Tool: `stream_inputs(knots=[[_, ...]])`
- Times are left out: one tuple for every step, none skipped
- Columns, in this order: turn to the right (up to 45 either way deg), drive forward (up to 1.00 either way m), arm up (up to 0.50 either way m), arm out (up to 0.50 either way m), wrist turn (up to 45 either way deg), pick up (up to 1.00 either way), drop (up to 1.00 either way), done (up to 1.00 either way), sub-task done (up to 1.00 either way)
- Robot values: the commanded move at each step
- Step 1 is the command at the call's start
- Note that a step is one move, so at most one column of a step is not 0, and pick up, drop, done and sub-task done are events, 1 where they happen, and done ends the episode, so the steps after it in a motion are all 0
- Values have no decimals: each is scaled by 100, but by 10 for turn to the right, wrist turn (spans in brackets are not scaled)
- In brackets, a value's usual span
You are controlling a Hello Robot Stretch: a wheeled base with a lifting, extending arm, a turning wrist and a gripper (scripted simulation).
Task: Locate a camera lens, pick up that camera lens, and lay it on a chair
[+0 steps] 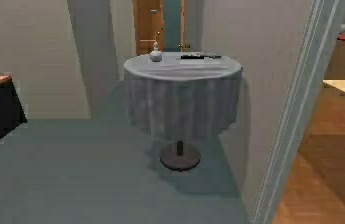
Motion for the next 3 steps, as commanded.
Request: stream_inputs(knots=[[-270,0,0,0,0,0,0,0,0],[0,55,0,0,0,0,0,0,0],[-150,0,0,0,0,0,0,0,0]])
